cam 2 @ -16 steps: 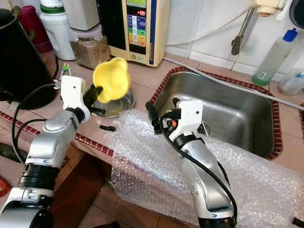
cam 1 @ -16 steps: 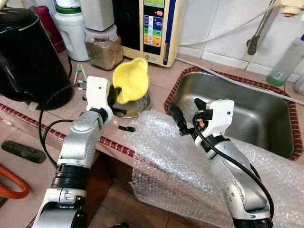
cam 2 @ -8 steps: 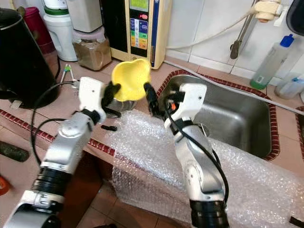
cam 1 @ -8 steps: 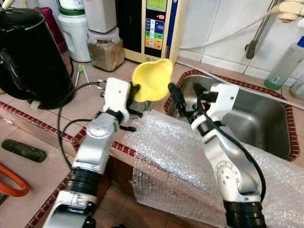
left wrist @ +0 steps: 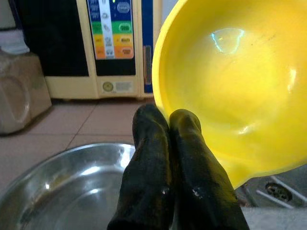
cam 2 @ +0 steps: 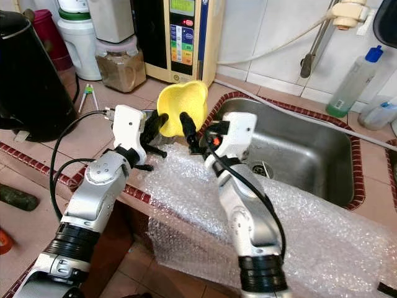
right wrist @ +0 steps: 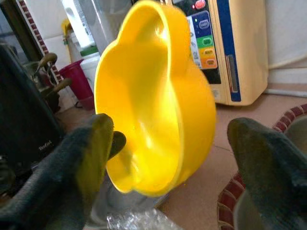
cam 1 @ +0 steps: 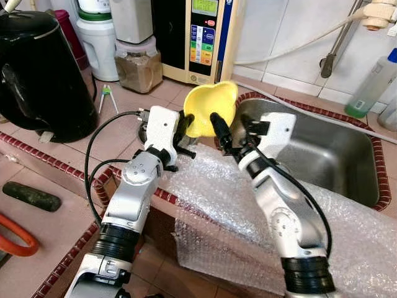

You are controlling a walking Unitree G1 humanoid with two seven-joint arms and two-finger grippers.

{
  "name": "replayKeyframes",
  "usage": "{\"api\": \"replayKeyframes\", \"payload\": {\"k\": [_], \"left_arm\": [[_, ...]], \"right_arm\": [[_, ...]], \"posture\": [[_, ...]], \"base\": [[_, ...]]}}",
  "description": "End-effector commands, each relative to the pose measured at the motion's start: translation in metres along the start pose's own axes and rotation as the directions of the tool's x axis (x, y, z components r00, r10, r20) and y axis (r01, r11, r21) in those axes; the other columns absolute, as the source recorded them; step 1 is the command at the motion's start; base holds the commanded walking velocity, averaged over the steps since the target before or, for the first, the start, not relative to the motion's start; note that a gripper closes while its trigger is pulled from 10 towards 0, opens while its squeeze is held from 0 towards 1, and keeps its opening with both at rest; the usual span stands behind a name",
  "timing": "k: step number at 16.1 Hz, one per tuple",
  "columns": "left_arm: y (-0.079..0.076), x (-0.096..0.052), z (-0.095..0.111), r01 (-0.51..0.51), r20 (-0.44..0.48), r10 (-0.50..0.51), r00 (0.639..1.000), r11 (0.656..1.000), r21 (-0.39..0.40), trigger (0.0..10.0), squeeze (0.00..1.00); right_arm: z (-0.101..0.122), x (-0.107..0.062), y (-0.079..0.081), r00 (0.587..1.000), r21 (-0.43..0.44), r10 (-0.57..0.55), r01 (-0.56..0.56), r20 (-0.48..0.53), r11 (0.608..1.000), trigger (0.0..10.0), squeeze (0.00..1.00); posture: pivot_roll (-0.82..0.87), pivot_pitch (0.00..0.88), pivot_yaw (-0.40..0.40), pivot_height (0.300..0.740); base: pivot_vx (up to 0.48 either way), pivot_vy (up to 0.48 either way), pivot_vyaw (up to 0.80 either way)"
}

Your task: Kitchen organization

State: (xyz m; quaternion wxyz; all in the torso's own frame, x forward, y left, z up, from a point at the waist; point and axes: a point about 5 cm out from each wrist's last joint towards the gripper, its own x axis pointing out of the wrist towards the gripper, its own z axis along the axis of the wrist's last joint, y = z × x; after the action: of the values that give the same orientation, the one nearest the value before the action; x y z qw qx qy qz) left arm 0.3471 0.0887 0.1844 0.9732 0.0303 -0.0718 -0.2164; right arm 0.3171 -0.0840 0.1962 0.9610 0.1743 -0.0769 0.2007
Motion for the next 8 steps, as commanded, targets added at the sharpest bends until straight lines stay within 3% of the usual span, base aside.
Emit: {"api": "replayKeyframes", "payload": {"k": [1,8], "left_arm": [[-0.006,0.000,0.006,0.031,0.028,-0.031,0.999,1.000,0.002,0.0,0.00],[-0.007,0.001,0.006,0.030,0.034,-0.029,0.999,1.000,-0.007,0.0,0.00]], "right_arm": [[0.004,0.006,0.001,1.000,-0.003,-0.012,0.012,0.014,1.000,0.0,0.00],[-0.001,0.028,0.005,0.999,0.001,-0.031,0.031,-0.015,1.000,0.0,0.00]], "posture": [[0.03,0.032,-0.044,0.740],[0.03,0.025,-0.048,0.740]], "base": [[0.000,0.000,0.00],[0.000,0.000,0.00]]}}
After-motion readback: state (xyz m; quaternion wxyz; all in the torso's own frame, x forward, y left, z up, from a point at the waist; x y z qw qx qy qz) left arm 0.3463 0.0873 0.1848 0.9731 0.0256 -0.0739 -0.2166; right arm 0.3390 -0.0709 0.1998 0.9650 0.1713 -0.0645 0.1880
